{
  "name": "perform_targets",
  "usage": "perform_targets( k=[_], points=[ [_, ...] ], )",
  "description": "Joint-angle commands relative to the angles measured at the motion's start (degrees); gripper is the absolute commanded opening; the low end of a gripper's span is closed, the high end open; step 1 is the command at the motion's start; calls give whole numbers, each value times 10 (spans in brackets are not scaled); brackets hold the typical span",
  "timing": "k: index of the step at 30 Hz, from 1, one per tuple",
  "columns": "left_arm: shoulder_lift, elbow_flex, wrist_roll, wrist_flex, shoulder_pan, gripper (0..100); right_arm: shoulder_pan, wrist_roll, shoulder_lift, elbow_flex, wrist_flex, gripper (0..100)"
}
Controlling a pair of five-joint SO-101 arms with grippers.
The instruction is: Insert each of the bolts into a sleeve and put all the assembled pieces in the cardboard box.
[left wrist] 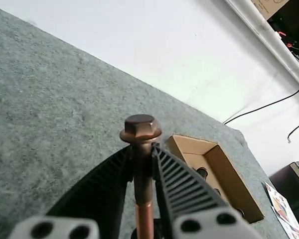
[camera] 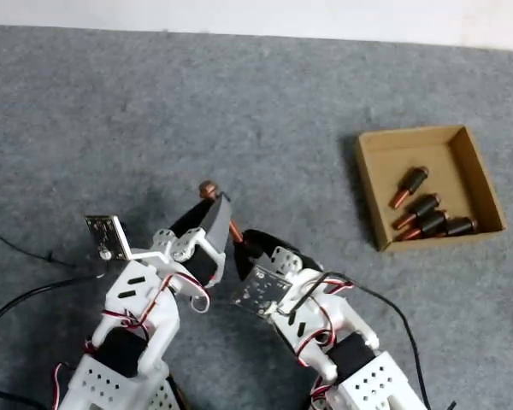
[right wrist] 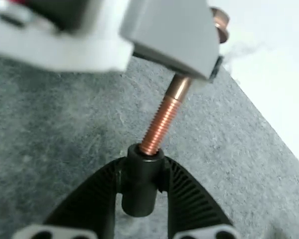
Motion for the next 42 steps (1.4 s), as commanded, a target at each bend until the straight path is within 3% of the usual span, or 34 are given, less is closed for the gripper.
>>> perform_targets(
  k=[1,19,25,31,38,42],
  points=[
    [-10,11,-4,3,12,7,-7,-11,-10,76,-2,5],
    [-11,11,-5,29,15,6,31,-16,-11,75,-4,5],
    [-12,11,-6,48,28,6,70,-79,-11,76,-58,5],
    [-12,11,-77,69,76,6,71,-79,-11,75,-59,5],
    [-12,11,-81,69,73,8,73,-79,-11,75,-60,5],
    [-10,11,-79,79,77,101,73,-79,-11,75,-60,5]
  ],
)
